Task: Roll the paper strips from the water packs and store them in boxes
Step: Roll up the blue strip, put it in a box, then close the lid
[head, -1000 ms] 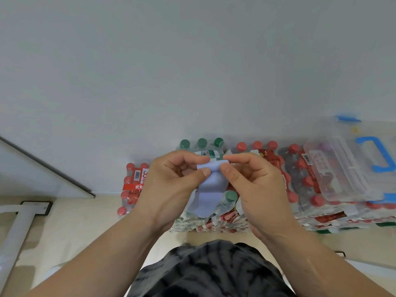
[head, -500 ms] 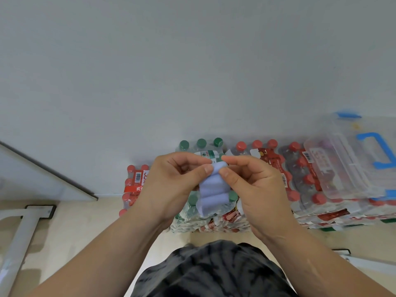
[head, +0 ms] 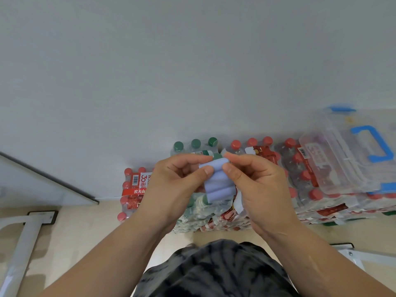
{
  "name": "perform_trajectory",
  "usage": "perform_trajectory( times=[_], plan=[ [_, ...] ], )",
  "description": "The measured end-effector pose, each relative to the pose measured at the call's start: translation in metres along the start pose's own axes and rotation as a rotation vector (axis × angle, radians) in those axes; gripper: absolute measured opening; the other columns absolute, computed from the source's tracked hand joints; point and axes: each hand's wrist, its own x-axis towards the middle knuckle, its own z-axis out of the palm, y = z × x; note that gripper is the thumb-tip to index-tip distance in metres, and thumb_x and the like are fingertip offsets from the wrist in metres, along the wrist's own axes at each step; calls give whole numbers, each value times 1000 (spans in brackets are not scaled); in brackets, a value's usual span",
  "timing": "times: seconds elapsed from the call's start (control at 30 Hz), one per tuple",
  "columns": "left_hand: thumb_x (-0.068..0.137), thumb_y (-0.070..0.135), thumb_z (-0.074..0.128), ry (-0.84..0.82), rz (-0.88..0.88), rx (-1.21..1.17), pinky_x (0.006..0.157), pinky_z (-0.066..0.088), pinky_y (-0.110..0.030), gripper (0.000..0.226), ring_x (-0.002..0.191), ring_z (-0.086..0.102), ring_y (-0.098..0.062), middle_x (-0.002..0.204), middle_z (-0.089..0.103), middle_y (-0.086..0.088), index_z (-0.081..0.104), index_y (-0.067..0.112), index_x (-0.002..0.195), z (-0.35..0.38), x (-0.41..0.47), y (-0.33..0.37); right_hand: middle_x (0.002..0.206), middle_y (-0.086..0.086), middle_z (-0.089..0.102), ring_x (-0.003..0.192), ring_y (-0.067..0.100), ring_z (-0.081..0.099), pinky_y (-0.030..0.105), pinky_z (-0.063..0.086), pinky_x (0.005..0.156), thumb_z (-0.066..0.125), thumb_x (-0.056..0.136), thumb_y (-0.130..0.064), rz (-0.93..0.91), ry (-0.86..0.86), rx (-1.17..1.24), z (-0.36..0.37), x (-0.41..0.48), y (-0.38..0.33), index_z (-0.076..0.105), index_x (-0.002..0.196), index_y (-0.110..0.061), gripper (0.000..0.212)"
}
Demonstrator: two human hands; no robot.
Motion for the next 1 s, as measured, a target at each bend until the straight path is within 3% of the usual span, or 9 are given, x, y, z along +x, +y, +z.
perform_trajectory(
  times=[0.13,0.23,0.3,0.37,0.57,0.73,0.8,0.9,1.0],
  plan=[
    [81,0,76,26,49,35,70,58,-31,24,75,67,-21,78,73,-8,81,24,84,3,2,1,76,-8,72,73,3,67,18,54,70,73,87,-17,26,-31,-6,-2,0,-1,78,94,-34,20],
    [80,-2,76,52,83,37,72,54,-34,29,74,61,-24,78,68,-20,81,26,82,4,5,1,84,7,73,77,9,66,23,57,70,72,79,-33,59,-39,23,-1,-1,-1,80,96,-37,19],
    [80,-5,76,62,89,51,71,50,-39,33,74,55,-26,85,61,-34,81,28,80,6,6,1,85,-4,77,78,6,69,22,56,70,72,80,-29,61,-6,28,-1,1,0,79,94,-33,16],
    [79,-6,75,57,76,57,72,48,-41,35,73,53,-26,86,60,-37,80,28,80,7,5,0,87,-11,77,80,5,71,24,58,74,74,85,-19,47,14,-6,-2,2,0,78,91,-32,15],
    [84,0,72,21,-2,-48,73,61,-40,19,77,68,-23,78,71,-7,79,17,91,4,9,1,94,-11,79,90,8,74,23,58,81,72,87,-7,-1,22,-31,-3,3,4,79,87,-37,30],
    [82,0,74,27,6,7,71,60,-34,20,73,69,-17,73,74,-3,80,19,84,4,10,3,81,-11,75,76,4,70,20,55,71,71,90,-6,0,-13,-66,-2,6,4,78,92,-33,29],
    [80,-3,76,40,34,9,70,59,-28,22,72,67,-16,74,74,-5,80,19,82,3,11,4,77,-9,74,72,5,69,21,55,68,72,88,-14,16,-13,-32,-1,5,2,75,97,-26,15],
    [78,-3,78,38,58,35,70,57,-28,26,71,63,-18,74,70,-12,81,23,79,4,10,4,78,-6,75,73,7,70,23,57,70,73,77,-30,24,20,-24,1,6,3,77,96,-26,20],
    [80,-1,77,44,64,53,77,56,-43,27,76,63,-28,86,68,-26,81,26,83,3,8,3,84,-7,77,80,7,72,21,56,74,76,83,-17,6,25,-17,0,7,5,78,91,-30,16]
  ],
)
